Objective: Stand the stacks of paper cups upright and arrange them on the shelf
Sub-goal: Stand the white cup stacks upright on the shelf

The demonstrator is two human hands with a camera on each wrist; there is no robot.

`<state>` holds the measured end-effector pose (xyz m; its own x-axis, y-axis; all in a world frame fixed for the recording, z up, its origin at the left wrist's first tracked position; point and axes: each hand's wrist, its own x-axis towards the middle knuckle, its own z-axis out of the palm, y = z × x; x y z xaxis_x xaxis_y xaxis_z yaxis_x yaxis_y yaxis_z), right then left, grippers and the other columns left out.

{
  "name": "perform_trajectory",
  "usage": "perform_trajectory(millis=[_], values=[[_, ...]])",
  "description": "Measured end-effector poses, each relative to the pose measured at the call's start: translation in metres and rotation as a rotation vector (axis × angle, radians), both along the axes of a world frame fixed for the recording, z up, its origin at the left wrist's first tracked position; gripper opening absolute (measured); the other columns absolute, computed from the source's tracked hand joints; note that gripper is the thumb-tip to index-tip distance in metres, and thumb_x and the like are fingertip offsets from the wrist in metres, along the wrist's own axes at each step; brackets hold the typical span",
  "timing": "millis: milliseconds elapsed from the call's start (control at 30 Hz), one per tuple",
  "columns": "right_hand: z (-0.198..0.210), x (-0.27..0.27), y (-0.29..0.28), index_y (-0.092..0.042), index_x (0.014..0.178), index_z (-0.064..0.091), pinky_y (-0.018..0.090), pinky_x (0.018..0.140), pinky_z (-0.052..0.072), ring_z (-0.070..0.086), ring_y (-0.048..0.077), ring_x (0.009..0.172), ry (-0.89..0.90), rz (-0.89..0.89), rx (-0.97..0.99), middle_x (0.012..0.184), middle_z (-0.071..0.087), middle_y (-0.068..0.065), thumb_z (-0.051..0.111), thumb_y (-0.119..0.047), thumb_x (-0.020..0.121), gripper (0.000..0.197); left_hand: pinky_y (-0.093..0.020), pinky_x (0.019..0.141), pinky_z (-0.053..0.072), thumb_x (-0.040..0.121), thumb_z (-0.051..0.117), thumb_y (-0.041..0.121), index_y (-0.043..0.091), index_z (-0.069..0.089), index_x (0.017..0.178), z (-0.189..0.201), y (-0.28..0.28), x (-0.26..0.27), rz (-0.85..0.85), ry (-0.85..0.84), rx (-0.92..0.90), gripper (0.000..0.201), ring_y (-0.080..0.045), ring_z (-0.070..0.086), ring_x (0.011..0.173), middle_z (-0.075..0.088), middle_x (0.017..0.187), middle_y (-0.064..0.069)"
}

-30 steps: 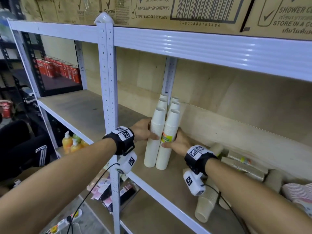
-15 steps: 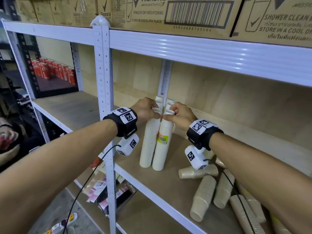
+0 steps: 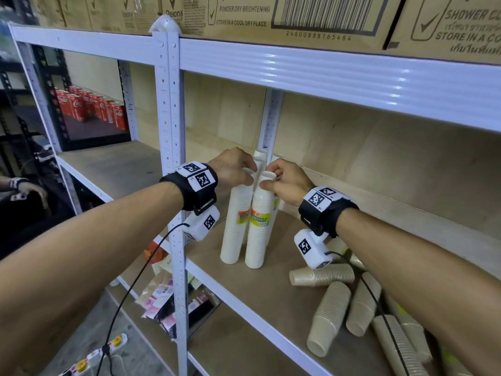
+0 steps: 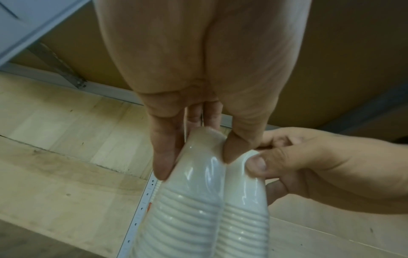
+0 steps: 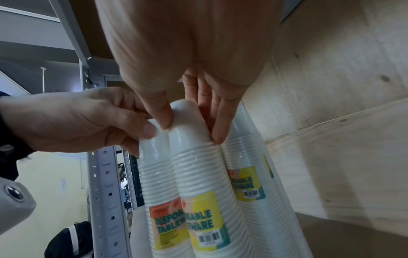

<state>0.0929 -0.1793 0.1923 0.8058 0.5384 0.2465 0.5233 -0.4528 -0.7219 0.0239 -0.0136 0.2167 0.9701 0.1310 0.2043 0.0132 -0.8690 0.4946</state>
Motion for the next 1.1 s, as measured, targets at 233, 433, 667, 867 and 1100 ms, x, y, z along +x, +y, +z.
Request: perform_trajectory(millis=[233, 433, 667, 867, 1100], values=[[-0.001, 0.000, 0.004, -0.028, 0.089, 0.060, 0.050, 0.084, 0.056, 0.066, 0.023, 0.091, 0.028, -0.003, 0.037, 0.094, 0.067, 0.000, 0.075, -0.032, 0.063, 0.030, -0.028, 0.075, 0.046, 0.082, 0.073, 0.034, 0.019, 0.066, 0.115, 0.001, 0.005, -0.003, 0.077, -0.003, -0.009, 0.037, -0.019, 0.059, 0.101, 0.063, 0.117, -0.001], [-0.002, 0.001, 0.006, -0.027, 0.093, 0.060, 0.049, 0.085, 0.056, 0.065, 0.021, 0.092, 0.030, 0.006, 0.042, 0.094, 0.065, -0.003, 0.078, -0.027, 0.068, 0.031, -0.025, 0.079, 0.043, 0.083, 0.069, 0.020, 0.018, 0.067, 0.117, 0.004, 0.001, -0.005, 0.026, 0.001, 0.023, 0.034, -0.014, 0.055, 0.104, 0.063, 0.122, 0.000], [-0.004, 0.003, 0.004, -0.028, 0.092, 0.060, 0.049, 0.085, 0.057, 0.066, 0.021, 0.092, 0.043, 0.000, 0.056, 0.095, 0.067, -0.002, 0.077, -0.027, 0.069, 0.029, -0.024, 0.078, 0.043, 0.083, 0.071, 0.020, 0.019, 0.071, 0.109, 0.005, 0.005, -0.004, 0.052, -0.029, -0.013, 0.027, -0.015, 0.059, 0.102, 0.065, 0.112, 0.001], [-0.005, 0.007, 0.005, -0.028, 0.092, 0.060, 0.049, 0.086, 0.056, 0.066, 0.021, 0.093, 0.055, 0.003, 0.067, 0.096, 0.066, -0.002, 0.078, -0.026, 0.069, 0.030, -0.023, 0.076, 0.042, 0.083, 0.071, 0.017, 0.018, 0.072, 0.109, 0.004, 0.005, -0.005, 0.033, -0.029, -0.042, 0.026, -0.013, 0.057, 0.100, 0.064, 0.105, 0.004], [0.000, 0.008, 0.002, -0.022, 0.111, 0.060, 0.047, 0.090, 0.055, 0.065, 0.022, 0.098, 0.068, 0.011, 0.029, 0.104, 0.065, 0.001, 0.079, -0.025, 0.073, 0.042, -0.030, 0.082, 0.051, 0.085, 0.071, 0.028, 0.021, 0.068, 0.115, 0.016, -0.003, -0.006, 0.021, -0.031, -0.017, 0.031, -0.019, 0.061, 0.099, 0.064, 0.106, -0.001]])
